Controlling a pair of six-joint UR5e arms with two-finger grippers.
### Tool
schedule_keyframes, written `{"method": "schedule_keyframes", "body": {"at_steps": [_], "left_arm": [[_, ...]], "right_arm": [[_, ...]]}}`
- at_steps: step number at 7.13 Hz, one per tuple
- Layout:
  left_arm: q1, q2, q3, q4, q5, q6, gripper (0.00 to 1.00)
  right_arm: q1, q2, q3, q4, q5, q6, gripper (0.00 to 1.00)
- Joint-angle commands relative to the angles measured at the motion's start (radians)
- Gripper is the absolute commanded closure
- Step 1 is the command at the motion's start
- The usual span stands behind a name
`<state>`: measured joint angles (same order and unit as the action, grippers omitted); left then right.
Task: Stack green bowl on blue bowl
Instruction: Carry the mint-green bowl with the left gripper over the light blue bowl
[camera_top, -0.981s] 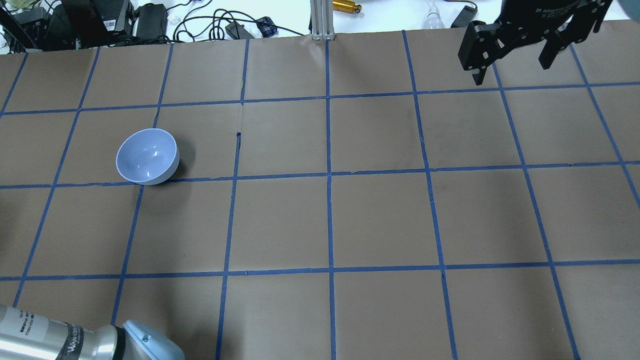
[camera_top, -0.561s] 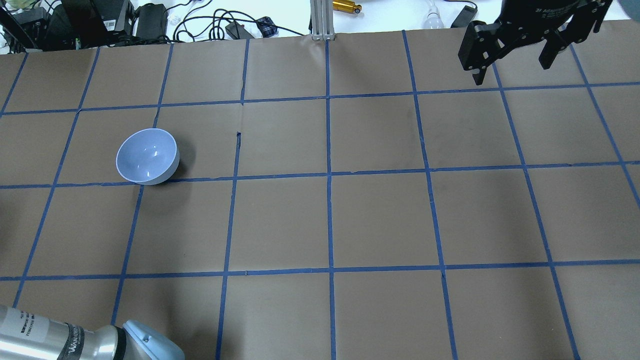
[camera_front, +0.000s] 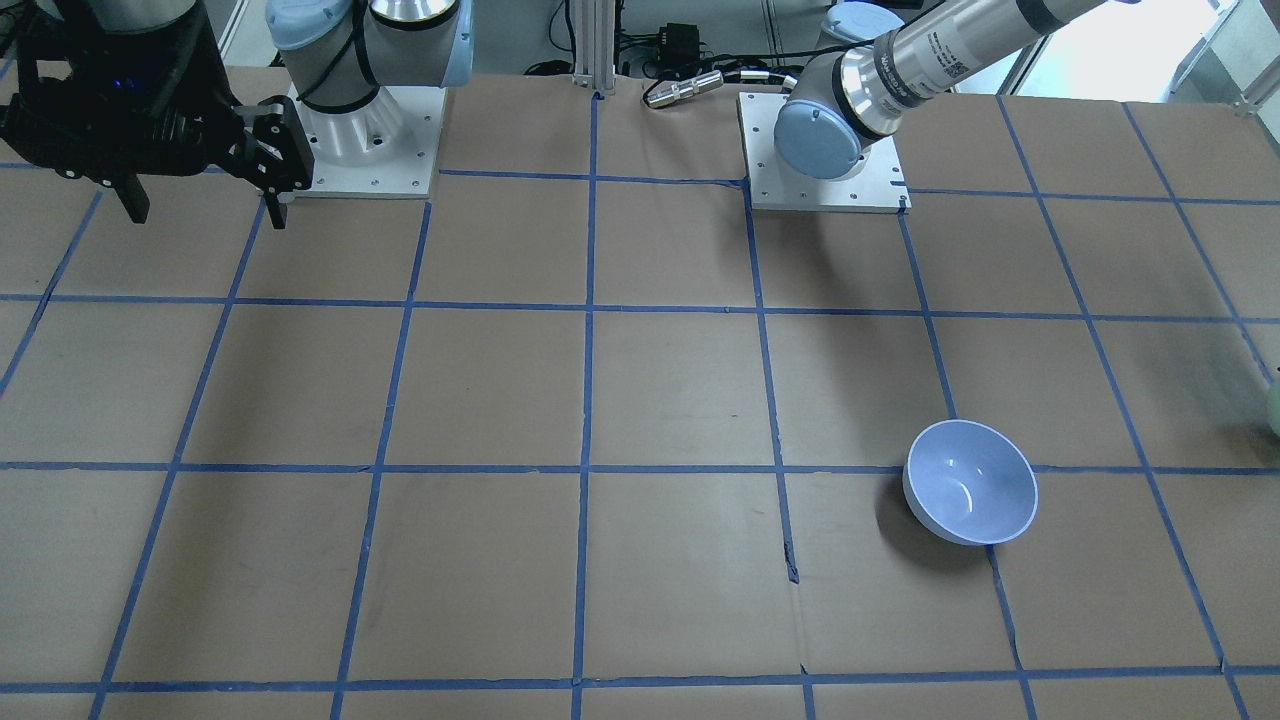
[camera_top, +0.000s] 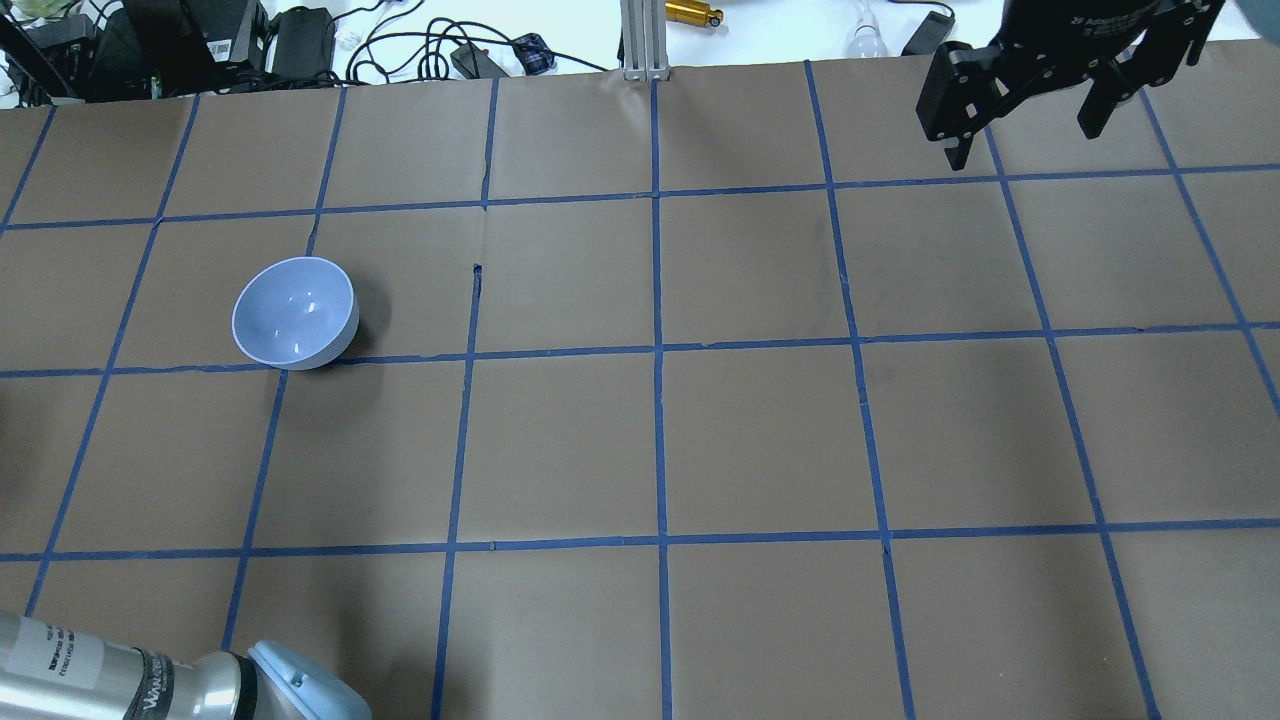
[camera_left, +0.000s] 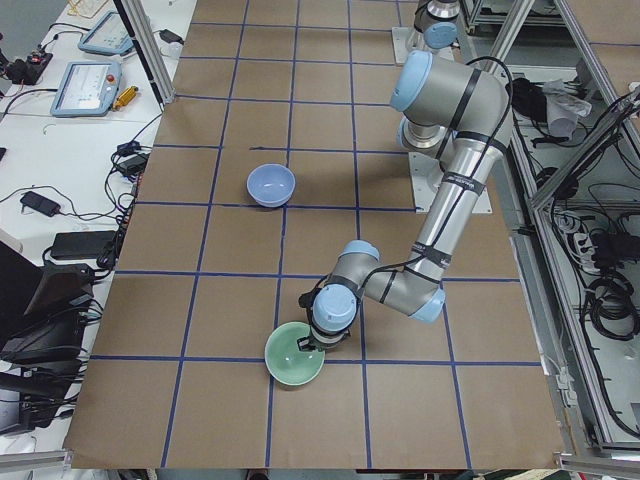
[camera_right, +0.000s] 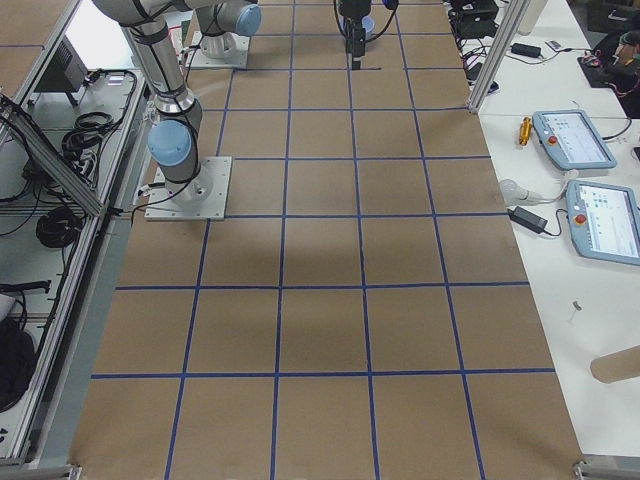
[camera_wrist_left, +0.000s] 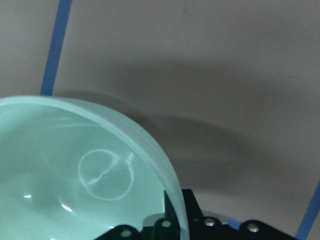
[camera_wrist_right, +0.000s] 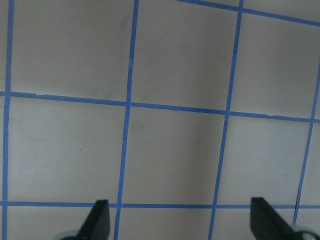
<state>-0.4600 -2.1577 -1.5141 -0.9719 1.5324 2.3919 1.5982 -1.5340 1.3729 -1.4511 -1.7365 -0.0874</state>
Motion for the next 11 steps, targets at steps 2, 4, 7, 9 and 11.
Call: {"method": "schedule_keyframes", "body": {"at_steps": [2, 4, 7, 9, 11], "left_arm": [[-0.066, 0.070, -0.003, -0.010, 0.020, -0.002, 1.00], [-0.199, 0.148, 0.000, -0.074, 0.063, -0.046, 1.00], [-0.400, 0.248, -0.008, -0.157, 0.092, -0.257, 1.00], [-0.514, 0.275, -0.035, -0.179, 0.092, -0.406, 1.00], [-0.657, 0.283, -0.081, -0.171, 0.135, -0.602, 1.00]], "right_arm": [[0.000, 0.000, 0.000, 0.000, 0.000, 0.000, 0.00], [0.000, 0.000, 0.000, 0.000, 0.000, 0.000, 0.00], [0.000, 0.000, 0.000, 0.000, 0.000, 0.000, 0.00], [0.000, 0.000, 0.000, 0.000, 0.000, 0.000, 0.00], [0.000, 0.000, 0.000, 0.000, 0.000, 0.000, 0.00]]}}
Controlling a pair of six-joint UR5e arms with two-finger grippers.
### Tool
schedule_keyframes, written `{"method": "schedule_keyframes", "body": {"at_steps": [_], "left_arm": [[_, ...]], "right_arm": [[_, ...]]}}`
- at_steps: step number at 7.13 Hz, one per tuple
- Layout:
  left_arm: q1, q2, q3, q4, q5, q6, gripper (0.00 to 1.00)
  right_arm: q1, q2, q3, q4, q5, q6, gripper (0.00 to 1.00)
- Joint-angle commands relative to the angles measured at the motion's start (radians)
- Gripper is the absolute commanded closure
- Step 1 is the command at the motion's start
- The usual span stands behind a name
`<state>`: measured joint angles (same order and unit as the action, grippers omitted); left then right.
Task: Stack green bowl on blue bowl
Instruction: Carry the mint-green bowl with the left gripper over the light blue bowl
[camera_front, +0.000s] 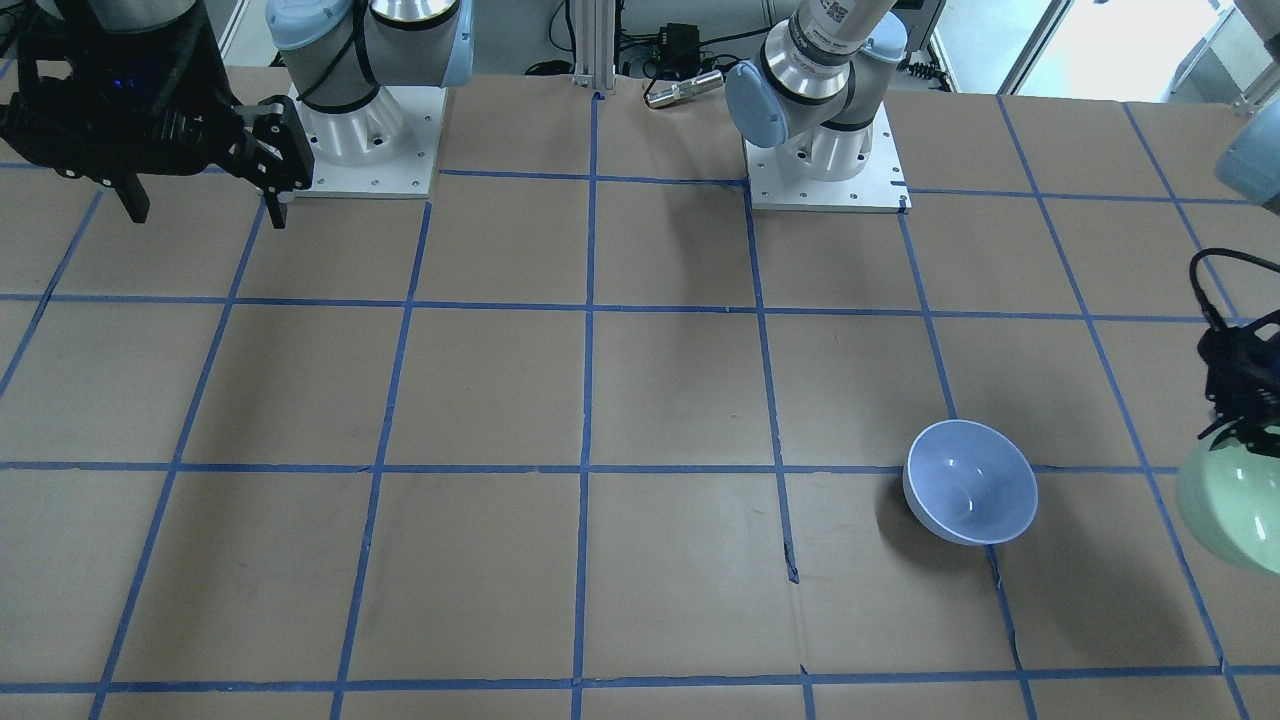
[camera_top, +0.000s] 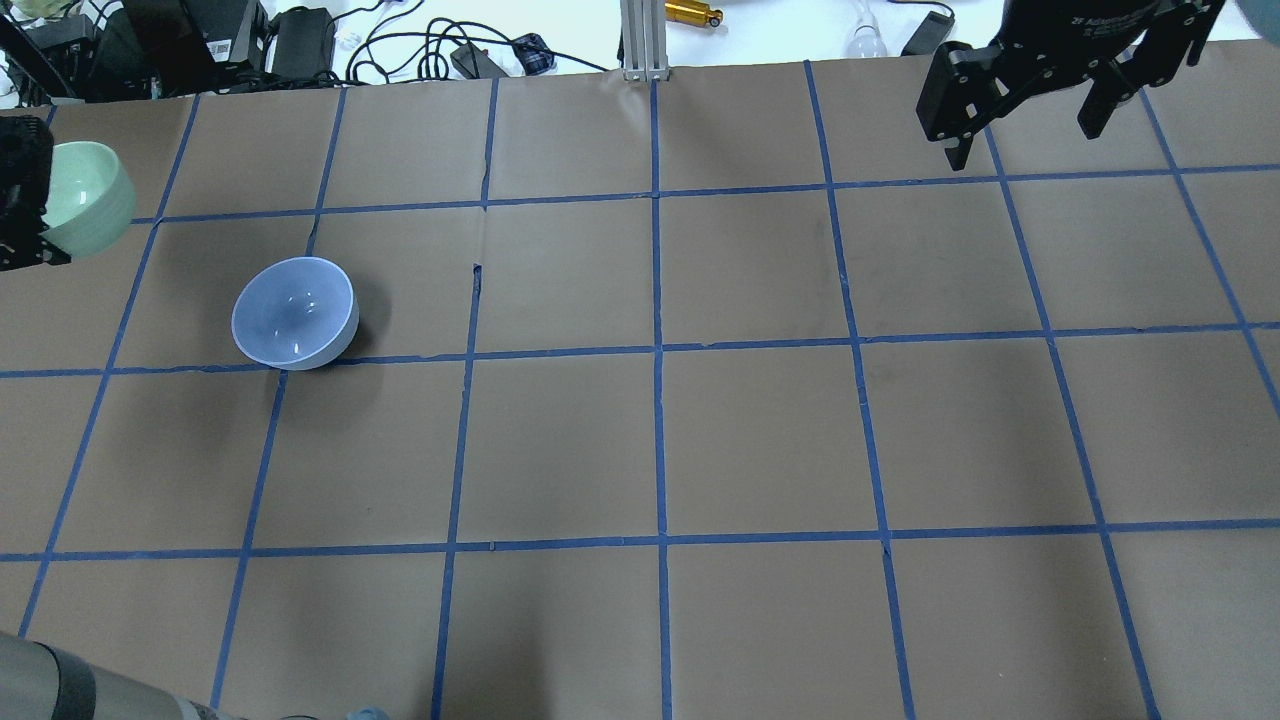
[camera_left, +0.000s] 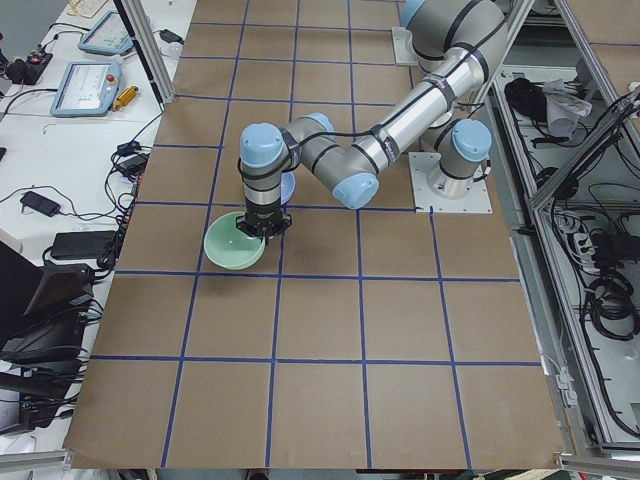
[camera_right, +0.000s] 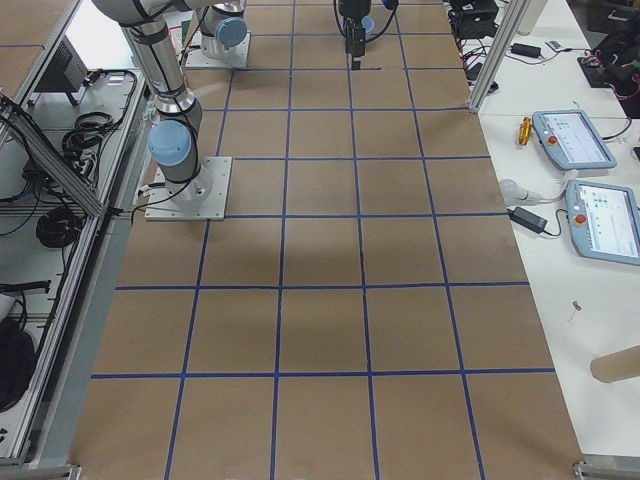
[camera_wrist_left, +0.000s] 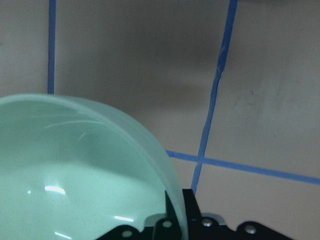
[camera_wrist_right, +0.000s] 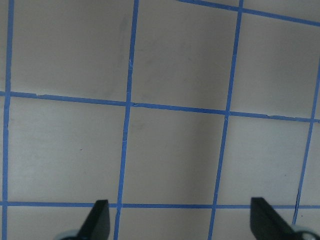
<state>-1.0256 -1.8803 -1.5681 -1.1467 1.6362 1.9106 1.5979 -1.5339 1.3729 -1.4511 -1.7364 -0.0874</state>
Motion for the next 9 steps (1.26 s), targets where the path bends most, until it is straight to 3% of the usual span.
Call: {"method": "schedule_keyframes", "body": {"at_steps": [1, 3, 6, 9], "left_arm": [[-0.170, 0.006, -0.038, -0.001, 0.031, -0.239, 1.00], [-0.264, 0.016, -0.085, -0.002, 0.033, -0.362, 1.00], [-0.269, 0.056, -0.194, 0.007, 0.031, -0.378, 1.00], [-0.268, 0.066, -0.211, 0.007, 0.062, -0.380, 1.00]], "right_arm": [[0.000, 0.000, 0.000, 0.000, 0.000, 0.000, 0.00], [0.000, 0.000, 0.000, 0.000, 0.000, 0.000, 0.00], [0.000, 0.000, 0.000, 0.000, 0.000, 0.000, 0.00], [0.000, 0.000, 0.000, 0.000, 0.000, 0.000, 0.00]]}}
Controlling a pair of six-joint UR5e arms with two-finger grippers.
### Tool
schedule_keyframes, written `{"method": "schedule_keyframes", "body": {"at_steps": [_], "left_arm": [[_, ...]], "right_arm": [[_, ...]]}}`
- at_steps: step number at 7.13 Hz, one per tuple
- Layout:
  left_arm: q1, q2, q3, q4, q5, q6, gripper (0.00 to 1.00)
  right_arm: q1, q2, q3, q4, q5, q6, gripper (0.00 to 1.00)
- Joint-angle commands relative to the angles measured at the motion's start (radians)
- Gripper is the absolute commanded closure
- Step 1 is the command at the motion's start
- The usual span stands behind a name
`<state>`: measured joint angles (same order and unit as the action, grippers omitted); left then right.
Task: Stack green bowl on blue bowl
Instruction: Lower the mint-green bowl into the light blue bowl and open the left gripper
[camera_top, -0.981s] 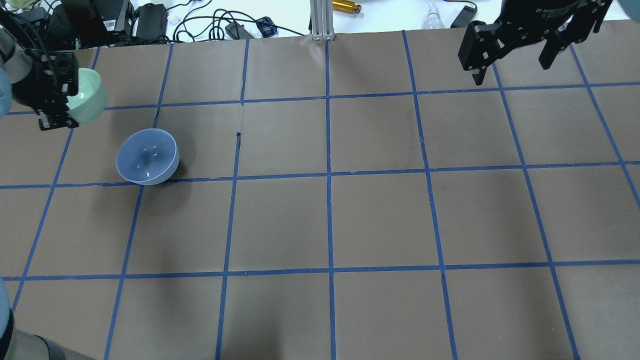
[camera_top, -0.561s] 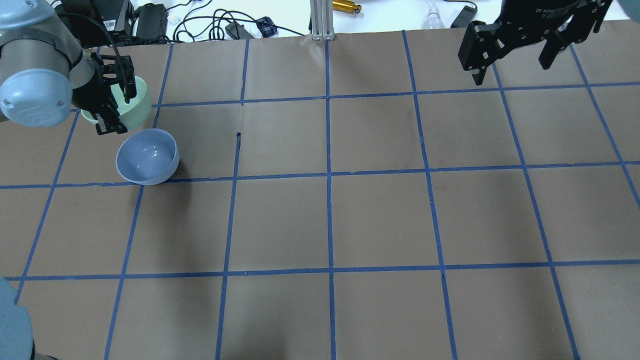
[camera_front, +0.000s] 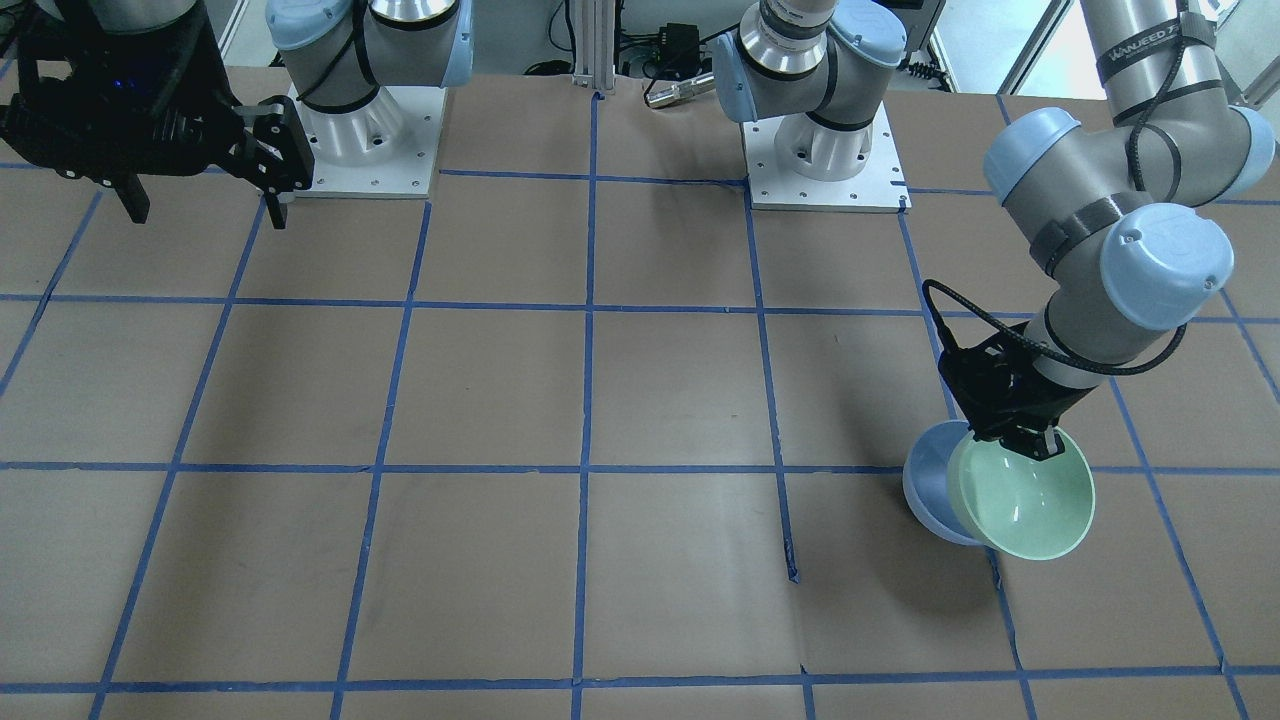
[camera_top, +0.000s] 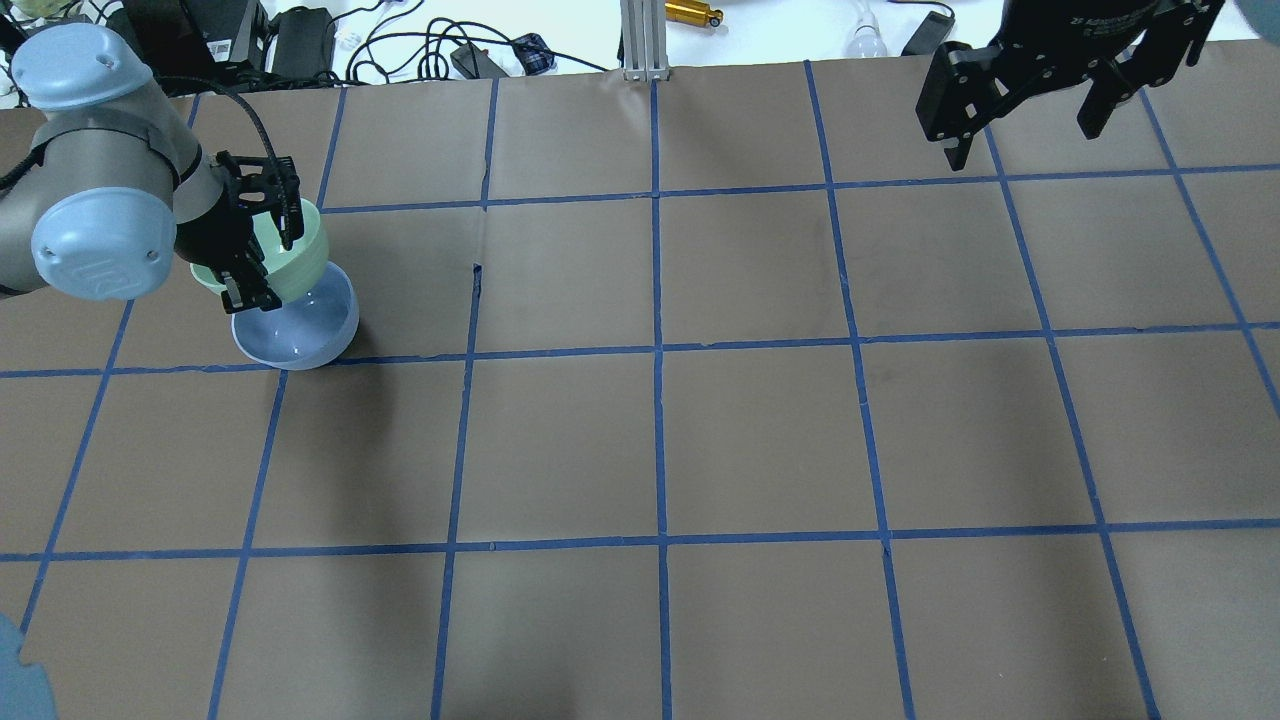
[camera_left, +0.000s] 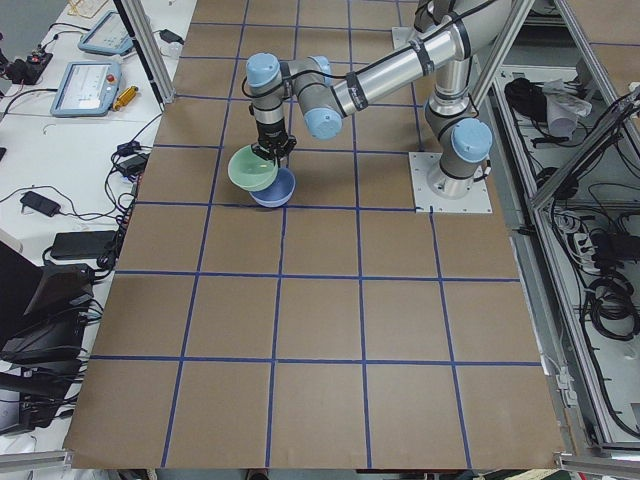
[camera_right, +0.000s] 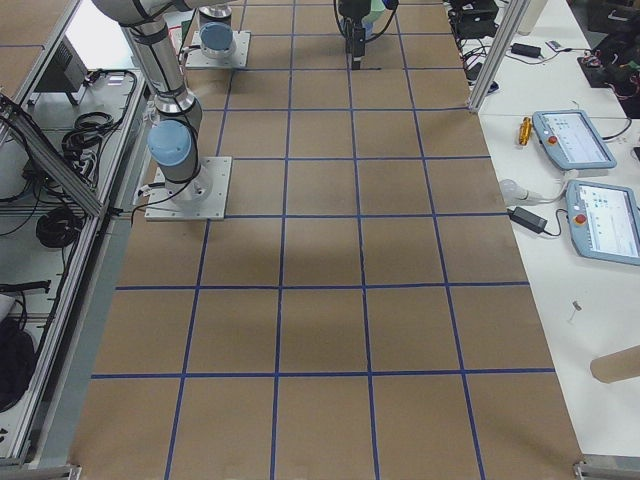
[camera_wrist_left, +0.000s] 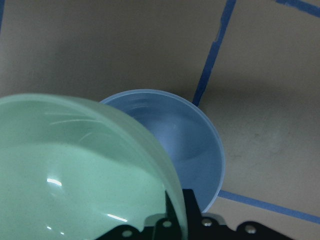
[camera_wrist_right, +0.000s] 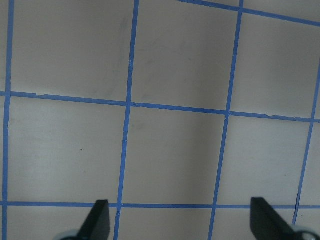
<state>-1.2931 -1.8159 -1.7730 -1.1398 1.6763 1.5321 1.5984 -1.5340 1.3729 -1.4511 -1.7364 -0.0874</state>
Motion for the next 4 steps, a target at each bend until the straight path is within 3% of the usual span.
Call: {"method": "schedule_keyframes", "body": {"at_steps": [1, 4], "left_arm": [[0.000, 0.001, -0.019, 0.000, 0.028, -0.001, 1.00], [0.000, 0.001, -0.031, 0.000, 0.028, -0.015, 1.00]], "right_arm": [[0.000, 0.000, 0.000, 0.000, 0.000, 0.000, 0.00], [-0.002, 0.000, 0.000, 0.000, 0.000, 0.000, 0.00]]}}
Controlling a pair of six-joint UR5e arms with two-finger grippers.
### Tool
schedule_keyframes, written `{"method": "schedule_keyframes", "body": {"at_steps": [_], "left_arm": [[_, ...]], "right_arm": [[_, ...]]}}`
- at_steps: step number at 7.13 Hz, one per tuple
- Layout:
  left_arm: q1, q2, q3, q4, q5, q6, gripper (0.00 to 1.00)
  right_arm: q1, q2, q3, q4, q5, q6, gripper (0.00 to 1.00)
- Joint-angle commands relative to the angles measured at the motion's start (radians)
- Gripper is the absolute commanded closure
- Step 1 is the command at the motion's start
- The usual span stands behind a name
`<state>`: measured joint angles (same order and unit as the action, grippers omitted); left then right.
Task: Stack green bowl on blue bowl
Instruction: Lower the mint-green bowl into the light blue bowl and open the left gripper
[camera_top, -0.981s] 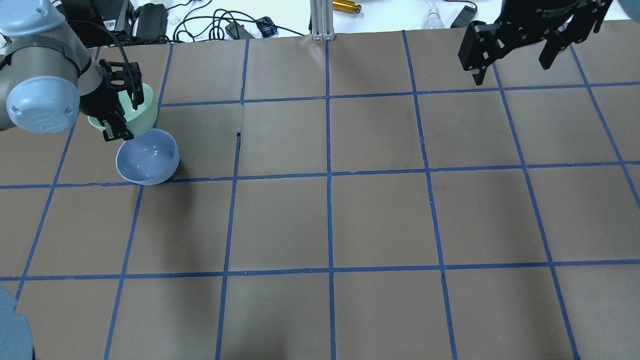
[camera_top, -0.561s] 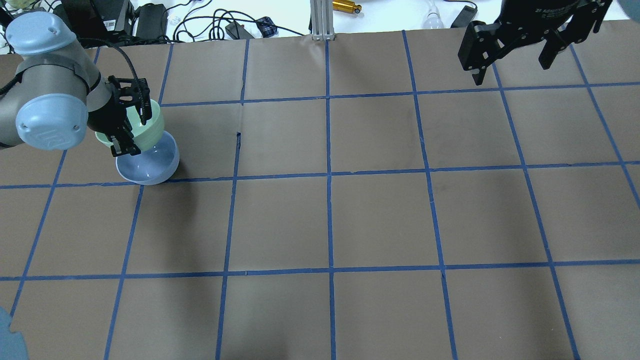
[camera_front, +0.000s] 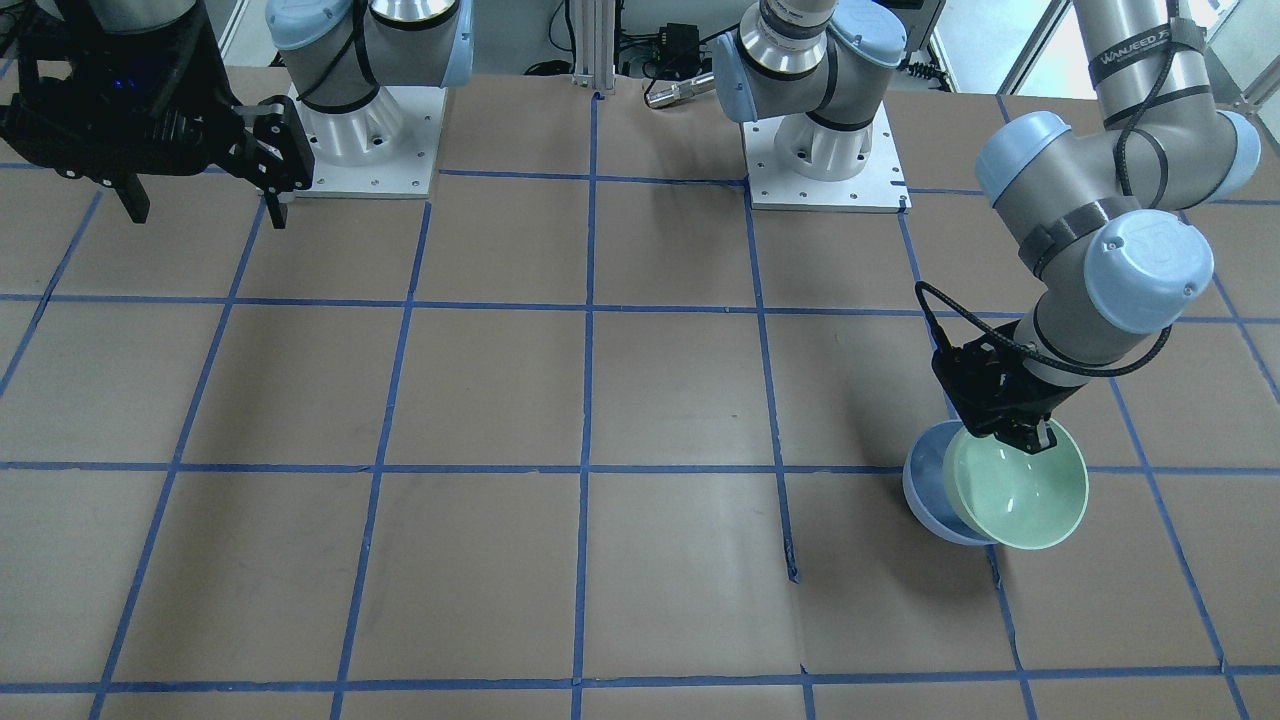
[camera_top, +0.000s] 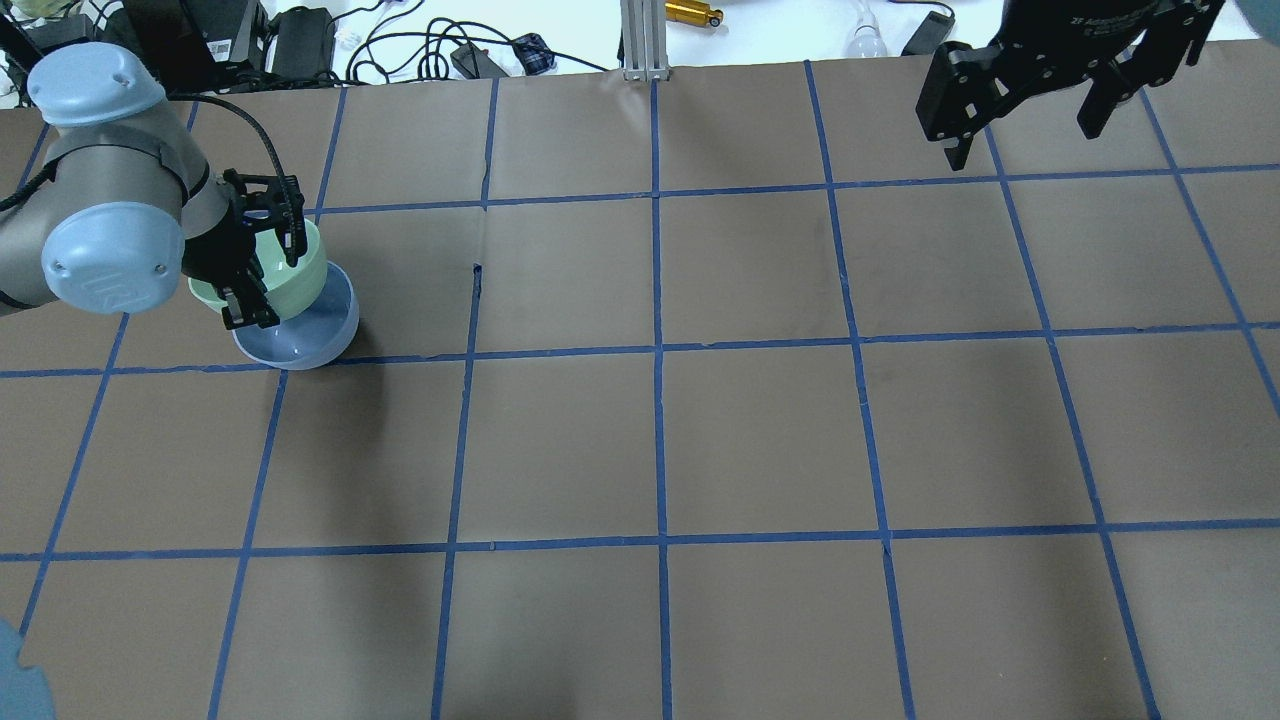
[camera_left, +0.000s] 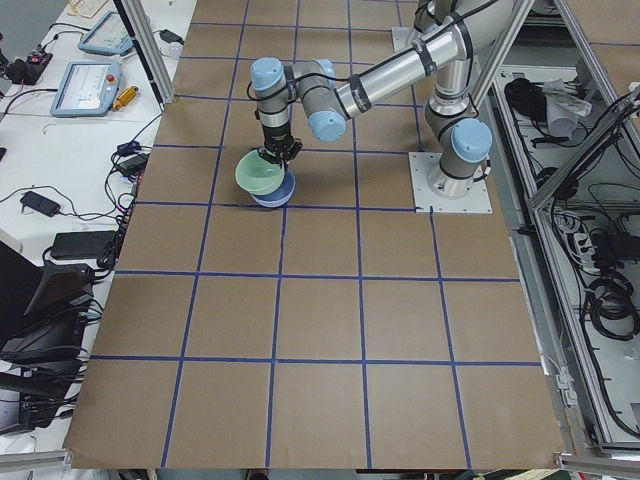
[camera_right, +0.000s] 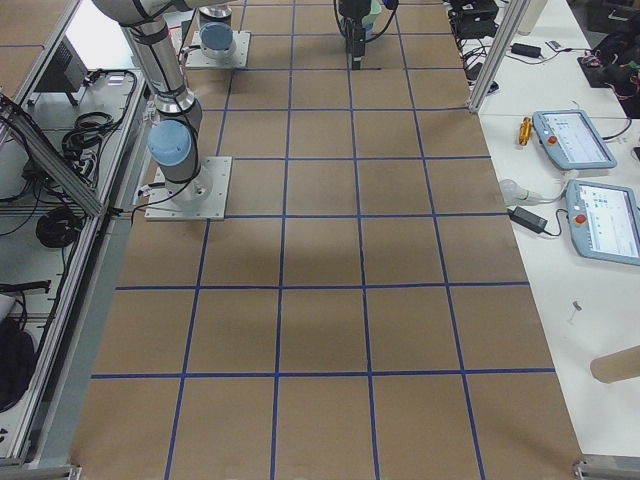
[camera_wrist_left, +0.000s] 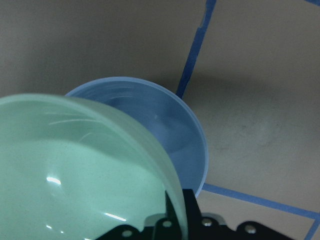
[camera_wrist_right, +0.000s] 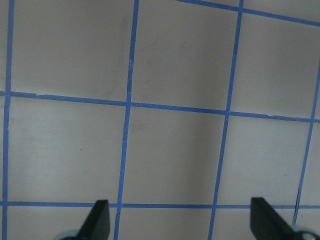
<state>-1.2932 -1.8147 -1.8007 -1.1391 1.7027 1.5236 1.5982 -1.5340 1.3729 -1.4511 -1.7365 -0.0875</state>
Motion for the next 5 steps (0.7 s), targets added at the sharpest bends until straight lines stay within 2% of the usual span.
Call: {"method": "schedule_keyframes", "body": {"at_steps": [1, 2, 3, 5], "left_arm": [[0.000, -0.003, -0.003, -0.001, -0.001, -0.010, 0.89], [0.000, -0.006, -0.003, 0.004, -0.015, -0.011, 0.03], [-0.001, -0.006, 0.000, 0.001, -0.011, -0.011, 0.00], [-0.008, 0.012, 0.014, -0.005, -0.015, -0.045, 0.00]], "right_arm": [[-0.001, 0.000, 0.000, 0.000, 0.000, 0.000, 0.00], [0.000, 0.000, 0.000, 0.000, 0.000, 0.000, 0.00], [0.000, 0.000, 0.000, 0.000, 0.000, 0.000, 0.00], [0.000, 0.000, 0.000, 0.000, 0.000, 0.000, 0.00]]}}
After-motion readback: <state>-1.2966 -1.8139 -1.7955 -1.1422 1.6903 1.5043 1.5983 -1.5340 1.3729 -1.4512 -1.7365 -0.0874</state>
